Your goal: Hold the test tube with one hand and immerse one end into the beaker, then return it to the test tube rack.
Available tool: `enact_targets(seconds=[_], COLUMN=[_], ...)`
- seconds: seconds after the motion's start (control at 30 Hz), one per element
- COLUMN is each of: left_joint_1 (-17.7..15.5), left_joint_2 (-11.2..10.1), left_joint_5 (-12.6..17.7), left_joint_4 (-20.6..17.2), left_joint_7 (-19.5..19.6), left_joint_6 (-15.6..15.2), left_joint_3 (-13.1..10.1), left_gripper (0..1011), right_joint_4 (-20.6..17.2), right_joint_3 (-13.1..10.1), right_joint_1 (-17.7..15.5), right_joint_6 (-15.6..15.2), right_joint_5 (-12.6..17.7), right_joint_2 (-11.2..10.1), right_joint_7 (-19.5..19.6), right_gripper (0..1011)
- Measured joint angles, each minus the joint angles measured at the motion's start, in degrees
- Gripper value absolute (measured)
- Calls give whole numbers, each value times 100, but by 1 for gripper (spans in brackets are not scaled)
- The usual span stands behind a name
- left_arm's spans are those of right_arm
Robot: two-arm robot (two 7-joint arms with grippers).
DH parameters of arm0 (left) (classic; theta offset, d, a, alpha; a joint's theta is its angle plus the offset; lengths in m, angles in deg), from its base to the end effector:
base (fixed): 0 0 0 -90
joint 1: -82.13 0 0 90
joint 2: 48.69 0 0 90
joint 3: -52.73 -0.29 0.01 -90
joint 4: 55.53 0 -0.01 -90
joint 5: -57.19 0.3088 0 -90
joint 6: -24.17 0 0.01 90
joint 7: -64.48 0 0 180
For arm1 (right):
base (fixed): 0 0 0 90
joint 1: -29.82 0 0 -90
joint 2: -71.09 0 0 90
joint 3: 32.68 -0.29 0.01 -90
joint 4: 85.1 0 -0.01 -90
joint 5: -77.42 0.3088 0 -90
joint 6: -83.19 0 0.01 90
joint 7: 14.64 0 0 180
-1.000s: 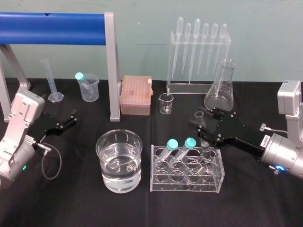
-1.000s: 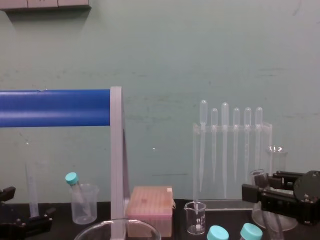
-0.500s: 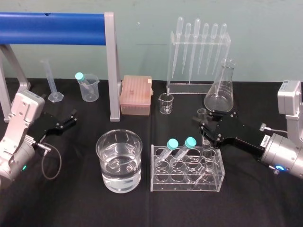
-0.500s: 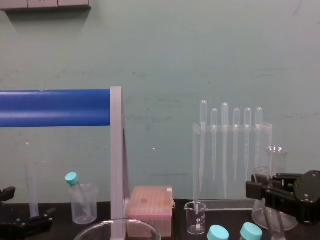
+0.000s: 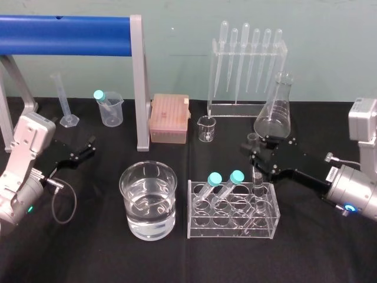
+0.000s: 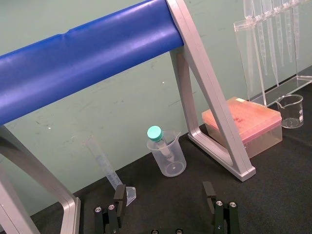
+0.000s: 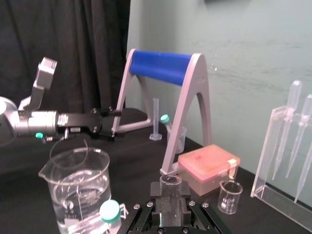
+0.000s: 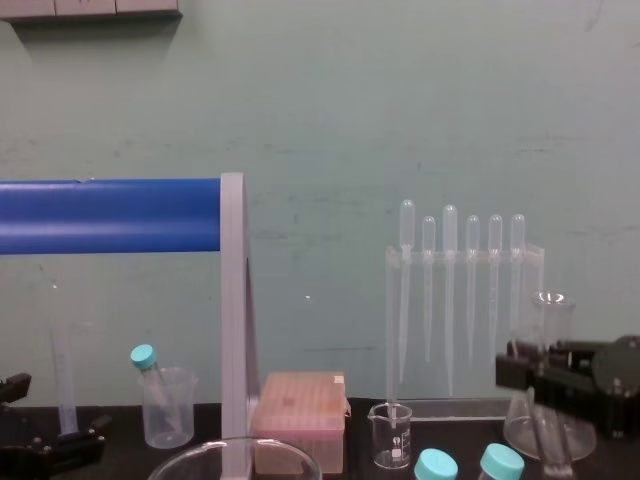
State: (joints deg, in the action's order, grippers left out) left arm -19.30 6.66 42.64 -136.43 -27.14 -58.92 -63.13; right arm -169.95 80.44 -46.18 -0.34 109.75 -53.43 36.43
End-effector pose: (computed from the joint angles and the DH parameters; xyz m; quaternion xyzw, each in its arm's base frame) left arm 0.3581 0.0827 -0.3023 0.1415 -0.1325 0.5799 0.7913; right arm 0.3745 -0.0804 -0.2594 -0.0208 -0.0423 -0.2993 0.9530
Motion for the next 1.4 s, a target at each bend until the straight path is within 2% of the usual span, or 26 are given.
enact_targets(seconds=[0.43, 0.67, 0.93, 1.2, 1.4], left_joint_1=[0, 0, 0, 0, 0], left_joint_2=[0, 0, 0, 0, 0], left_joint_5=[0, 0, 0, 0, 0], left_joint_4=[0, 0, 0, 0, 0], left_joint_7=[0, 0, 0, 0, 0], left_joint_6=[0, 0, 0, 0, 0], left_joint_3=[0, 0, 0, 0, 0], left_gripper=[1000, 1000, 1000, 1000, 1000], right_joint_4=[-332, -408, -227, 371, 534], right_joint_3=[-399, -578, -543, -291, -217], right_joint_1=[-50, 70, 329, 760, 839], right_joint_6=[26, 132, 224, 298, 302], right_joint_5=[571, 901, 971, 953, 943], right_joint_2=[-41, 13, 195, 531, 606], right_joint_7=[-23, -63, -70, -239, -255], right_gripper=[226, 226, 226, 226, 226])
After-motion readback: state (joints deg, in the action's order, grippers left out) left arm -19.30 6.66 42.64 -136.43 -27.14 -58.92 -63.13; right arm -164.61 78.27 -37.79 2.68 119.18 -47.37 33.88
